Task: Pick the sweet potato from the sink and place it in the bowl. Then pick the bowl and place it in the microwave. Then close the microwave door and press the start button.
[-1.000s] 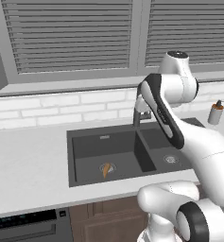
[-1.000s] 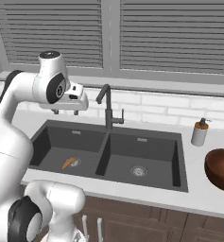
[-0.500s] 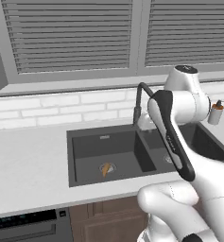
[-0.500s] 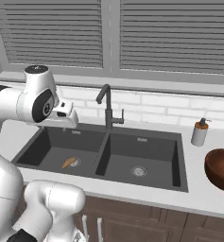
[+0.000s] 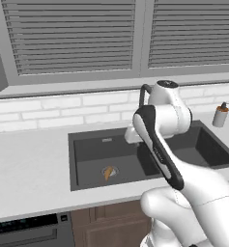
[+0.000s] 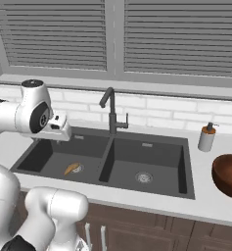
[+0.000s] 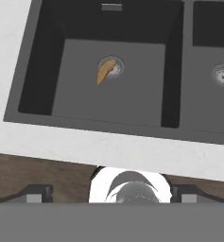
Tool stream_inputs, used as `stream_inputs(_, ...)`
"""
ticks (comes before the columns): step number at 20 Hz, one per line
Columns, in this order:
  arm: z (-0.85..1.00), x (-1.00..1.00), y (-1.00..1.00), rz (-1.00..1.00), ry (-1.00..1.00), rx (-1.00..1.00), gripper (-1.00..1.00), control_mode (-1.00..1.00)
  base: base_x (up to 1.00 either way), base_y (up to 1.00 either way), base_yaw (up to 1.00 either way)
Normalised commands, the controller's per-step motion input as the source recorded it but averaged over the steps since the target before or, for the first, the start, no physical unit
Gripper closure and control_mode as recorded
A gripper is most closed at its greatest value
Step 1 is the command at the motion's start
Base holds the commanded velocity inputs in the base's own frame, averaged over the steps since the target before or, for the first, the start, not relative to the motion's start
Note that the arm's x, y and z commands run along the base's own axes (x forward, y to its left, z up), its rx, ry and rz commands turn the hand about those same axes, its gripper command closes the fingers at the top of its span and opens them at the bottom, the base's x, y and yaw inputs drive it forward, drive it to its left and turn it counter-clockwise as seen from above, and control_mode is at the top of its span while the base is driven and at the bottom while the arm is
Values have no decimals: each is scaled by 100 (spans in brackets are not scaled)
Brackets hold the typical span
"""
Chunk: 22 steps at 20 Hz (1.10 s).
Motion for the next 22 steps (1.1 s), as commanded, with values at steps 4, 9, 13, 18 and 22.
stream_inputs(4, -5, 57, 18, 0, 10, 0, -100, -100, 0, 0, 0)
stream_inputs(9, -20, 51, 12, 0, 15, 0, -100, -100, 0, 0, 0)
stream_inputs(13, -40, 50, 26, 0, 10, 0, -100, -100, 0, 0, 0)
stream_inputs(18, -47, 41, 30, 0, 7, 0, -100, -100, 0, 0, 0)
stream_inputs(22, -77, 6, 12, 0, 2, 0, -100, -100, 0, 0, 0)
